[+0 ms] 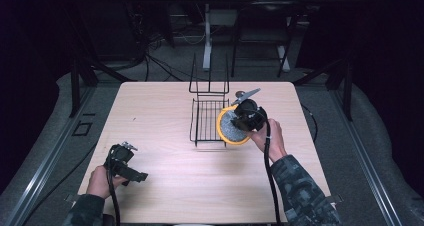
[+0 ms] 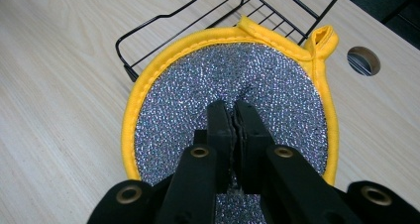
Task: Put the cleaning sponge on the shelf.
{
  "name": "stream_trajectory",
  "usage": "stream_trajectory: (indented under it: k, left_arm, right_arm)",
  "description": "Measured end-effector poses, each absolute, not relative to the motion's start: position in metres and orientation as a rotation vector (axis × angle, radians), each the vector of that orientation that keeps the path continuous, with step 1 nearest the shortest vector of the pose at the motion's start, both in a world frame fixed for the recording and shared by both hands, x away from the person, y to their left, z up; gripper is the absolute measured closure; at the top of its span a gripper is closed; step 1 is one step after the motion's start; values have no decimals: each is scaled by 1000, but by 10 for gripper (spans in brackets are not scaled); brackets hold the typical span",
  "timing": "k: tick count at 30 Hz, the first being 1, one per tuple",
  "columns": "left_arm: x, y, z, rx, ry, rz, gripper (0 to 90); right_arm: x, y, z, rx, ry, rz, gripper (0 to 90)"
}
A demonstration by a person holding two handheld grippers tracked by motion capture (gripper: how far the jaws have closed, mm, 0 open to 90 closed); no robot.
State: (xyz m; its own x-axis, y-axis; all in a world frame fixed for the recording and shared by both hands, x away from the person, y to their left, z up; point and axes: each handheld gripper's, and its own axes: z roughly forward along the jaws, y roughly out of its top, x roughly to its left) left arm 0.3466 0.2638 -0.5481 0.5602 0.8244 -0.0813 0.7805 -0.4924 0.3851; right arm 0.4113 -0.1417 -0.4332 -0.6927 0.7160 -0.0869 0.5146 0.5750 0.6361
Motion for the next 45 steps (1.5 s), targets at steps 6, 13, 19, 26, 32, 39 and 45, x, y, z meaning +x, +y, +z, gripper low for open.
stream_trajectory:
  k: [6, 13, 19, 26, 32, 39, 45]
  left_arm:
    - [347, 264, -549, 2423, 1304, 155, 3]
    - [347, 263, -548, 2425, 1306, 155, 3]
    - [347, 263, -549, 2424, 1309, 151, 3]
    - [347, 263, -549, 2426, 1310, 152, 3]
    - [347, 263, -549, 2425, 1310, 152, 3]
    - [347, 263, -549, 2433, 1308, 148, 3]
    - [347, 263, -550, 2428, 1314, 146, 3]
  right_arm:
    - [412, -136, -435, 995, 2476, 845, 873]
    - [414, -130, -437, 991, 2471, 856, 873]
    - [416, -121, -441, 977, 2482, 859, 873]
    - [418, -116, -444, 979, 2492, 863, 872]
    - [420, -112, -448, 975, 2491, 866, 872]
    - [423, -104, -459, 968, 2494, 857, 871]
    - [425, -100, -463, 964, 2482, 849, 871]
